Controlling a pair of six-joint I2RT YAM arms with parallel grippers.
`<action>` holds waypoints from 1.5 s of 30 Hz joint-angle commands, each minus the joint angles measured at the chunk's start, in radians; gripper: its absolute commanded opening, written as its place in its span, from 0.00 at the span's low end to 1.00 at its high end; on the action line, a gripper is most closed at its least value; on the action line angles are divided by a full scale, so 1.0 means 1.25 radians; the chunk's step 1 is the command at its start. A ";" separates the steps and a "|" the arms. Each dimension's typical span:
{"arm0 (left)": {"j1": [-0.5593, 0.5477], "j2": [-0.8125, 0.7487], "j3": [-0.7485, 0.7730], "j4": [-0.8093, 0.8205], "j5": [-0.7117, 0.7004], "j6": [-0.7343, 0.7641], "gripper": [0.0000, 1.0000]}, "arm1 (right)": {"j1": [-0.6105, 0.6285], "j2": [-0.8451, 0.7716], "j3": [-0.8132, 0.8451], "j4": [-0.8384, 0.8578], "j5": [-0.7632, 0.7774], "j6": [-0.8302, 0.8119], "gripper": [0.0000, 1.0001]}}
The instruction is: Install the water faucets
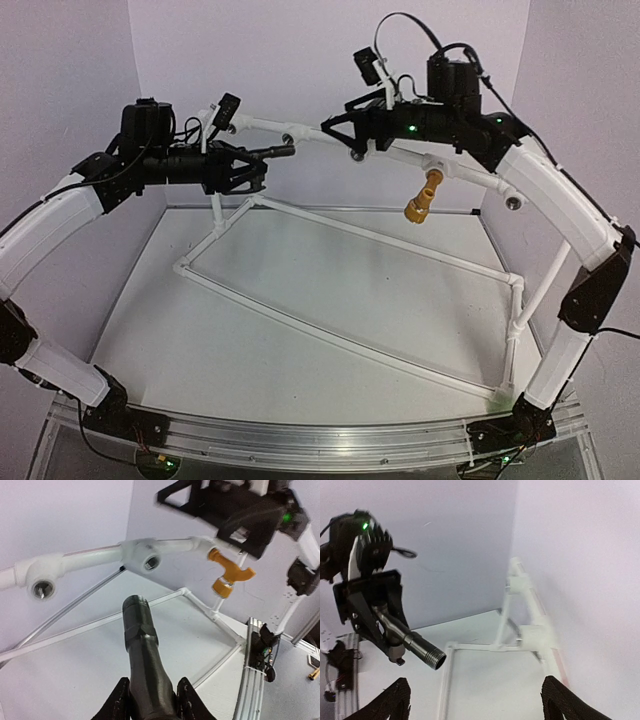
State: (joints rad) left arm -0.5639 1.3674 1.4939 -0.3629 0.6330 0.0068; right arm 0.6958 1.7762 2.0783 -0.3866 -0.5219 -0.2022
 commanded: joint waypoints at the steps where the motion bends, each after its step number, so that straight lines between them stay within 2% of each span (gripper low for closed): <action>1: -0.008 -0.018 -0.076 0.196 -0.225 -0.074 0.00 | 0.005 -0.112 0.001 -0.063 0.297 -0.118 0.87; 9: -0.040 -0.008 -0.160 0.384 -0.405 -0.009 0.00 | -0.002 -0.124 0.050 -0.274 0.485 -0.192 0.82; 18: -0.082 0.033 -0.192 0.530 -0.513 0.054 0.00 | -0.019 -0.007 0.192 -0.519 0.433 -0.123 0.73; 24: -0.084 0.043 -0.217 0.568 -0.518 0.045 0.00 | -0.039 0.020 0.204 -0.535 0.424 -0.108 0.72; 45: -0.084 0.097 -0.192 0.535 -0.516 -0.016 0.00 | -0.040 0.103 0.230 -0.526 0.437 -0.121 0.51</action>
State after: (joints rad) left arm -0.6678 1.4852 1.2160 0.2440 0.0036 0.0242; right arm 0.6434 1.8782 2.3478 -1.0355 0.0425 -0.3519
